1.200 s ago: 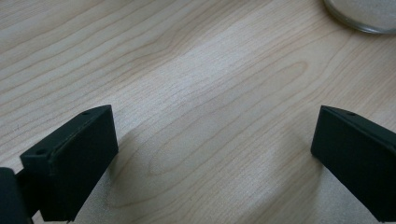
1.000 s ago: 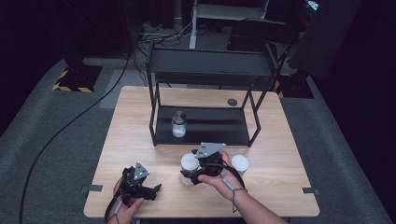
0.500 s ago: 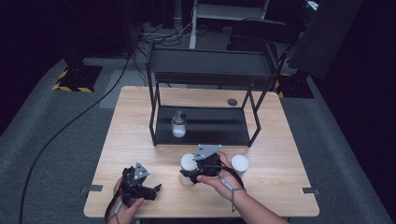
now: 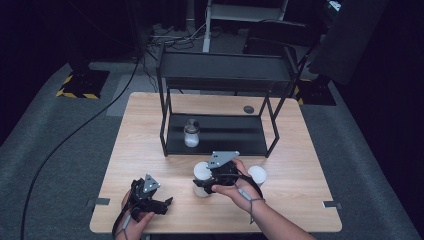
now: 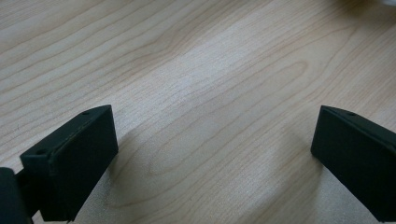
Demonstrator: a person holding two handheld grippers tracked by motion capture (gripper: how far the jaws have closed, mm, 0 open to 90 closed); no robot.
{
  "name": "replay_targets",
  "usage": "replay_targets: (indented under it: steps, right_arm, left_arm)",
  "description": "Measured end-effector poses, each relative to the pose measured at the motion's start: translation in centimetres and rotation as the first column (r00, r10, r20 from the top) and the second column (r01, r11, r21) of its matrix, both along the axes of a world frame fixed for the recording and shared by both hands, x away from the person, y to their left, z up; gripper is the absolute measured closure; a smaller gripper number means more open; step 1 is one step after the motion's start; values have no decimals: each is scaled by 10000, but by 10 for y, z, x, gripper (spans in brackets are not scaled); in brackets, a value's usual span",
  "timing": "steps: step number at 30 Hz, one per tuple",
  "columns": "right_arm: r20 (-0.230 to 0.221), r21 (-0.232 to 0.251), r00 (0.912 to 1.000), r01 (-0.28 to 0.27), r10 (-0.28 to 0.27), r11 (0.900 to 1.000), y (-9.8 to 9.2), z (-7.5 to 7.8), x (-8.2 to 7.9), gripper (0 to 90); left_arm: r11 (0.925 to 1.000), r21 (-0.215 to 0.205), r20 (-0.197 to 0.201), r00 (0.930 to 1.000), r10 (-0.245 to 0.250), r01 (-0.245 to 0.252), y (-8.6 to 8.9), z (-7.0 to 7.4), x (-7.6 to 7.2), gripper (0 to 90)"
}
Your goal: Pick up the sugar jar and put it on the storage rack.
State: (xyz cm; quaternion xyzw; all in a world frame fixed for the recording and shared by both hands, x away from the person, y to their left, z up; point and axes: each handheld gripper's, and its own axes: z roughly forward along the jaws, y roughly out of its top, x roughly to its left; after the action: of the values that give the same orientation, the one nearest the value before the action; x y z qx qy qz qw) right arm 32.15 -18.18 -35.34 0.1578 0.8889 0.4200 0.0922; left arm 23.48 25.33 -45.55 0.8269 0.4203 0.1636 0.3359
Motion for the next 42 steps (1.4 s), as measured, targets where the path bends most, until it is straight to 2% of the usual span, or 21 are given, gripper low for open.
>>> replay_targets:
  steps: [11, 25, 36, 42]
  right_arm:
    - [256, 209, 9997, 36, -41, 9998, -5, 26, 2, 338]
    - [445, 353, 9989, 157, -173, 9993, -8, 54, 15, 338]
    - [509, 514, 9976, 434, -460, 9977, -12, 69, 32, 338]
    - [433, 660, 9965, 685, -714, 9955, -17, 70, 43, 339]
  left_arm:
    - [10000, -17, -6, 10000, 15, -15, 0, 0, 0, 1]
    - [10000, -3, -2, 10000, 2, -2, 0, 0, 0, 1]
    - [10000, -21, -1, 10000, 31, -31, 0, 0, 0, 1]
    - [10000, -22, -6, 10000, 20, -20, 0, 0, 0, 1]
